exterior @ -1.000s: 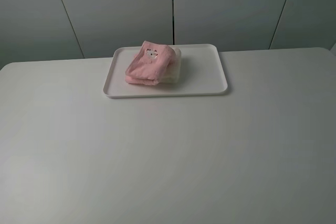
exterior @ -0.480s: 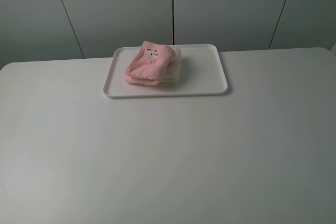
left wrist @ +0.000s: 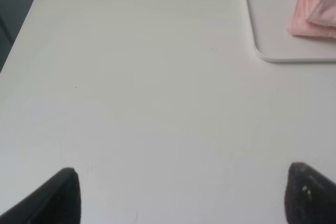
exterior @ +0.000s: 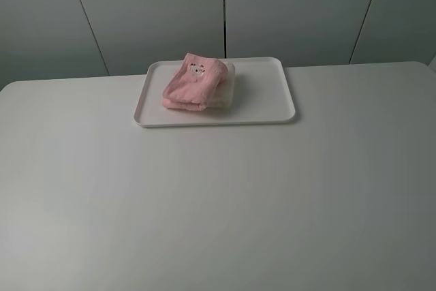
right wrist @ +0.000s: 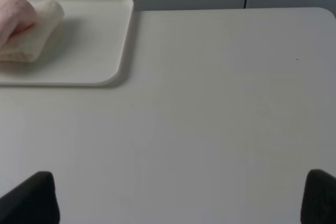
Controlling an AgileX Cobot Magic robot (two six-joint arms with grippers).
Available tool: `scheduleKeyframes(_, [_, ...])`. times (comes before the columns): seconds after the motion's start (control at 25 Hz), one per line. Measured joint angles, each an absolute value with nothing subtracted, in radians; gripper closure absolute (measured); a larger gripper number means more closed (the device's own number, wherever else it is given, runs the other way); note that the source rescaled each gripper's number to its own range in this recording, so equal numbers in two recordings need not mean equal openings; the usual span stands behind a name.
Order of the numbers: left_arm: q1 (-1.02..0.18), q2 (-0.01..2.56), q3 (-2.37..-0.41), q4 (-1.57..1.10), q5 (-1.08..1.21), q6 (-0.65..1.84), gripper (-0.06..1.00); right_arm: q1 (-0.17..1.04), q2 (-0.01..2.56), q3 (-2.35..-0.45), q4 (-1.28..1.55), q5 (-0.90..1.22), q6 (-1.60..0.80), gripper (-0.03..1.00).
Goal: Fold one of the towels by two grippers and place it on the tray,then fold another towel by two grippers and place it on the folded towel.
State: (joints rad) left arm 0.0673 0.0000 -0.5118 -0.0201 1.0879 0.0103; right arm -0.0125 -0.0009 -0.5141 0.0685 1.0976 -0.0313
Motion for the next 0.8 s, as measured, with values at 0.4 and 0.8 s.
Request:
scheduleKeyframes(0.4, [0.067,0.000,-0.512,-0.020,1.088,0.010,-0.06,-0.013,-0.001,-0.514,0.068,1.098,-0.031,-0.03])
scheduleKeyframes(0.8, [0.067,0.000,-0.512,-0.020,1.088,0.010,-0.06,-0.013,-0.001,-0.514,0.068,1.098,-0.031,-0.03])
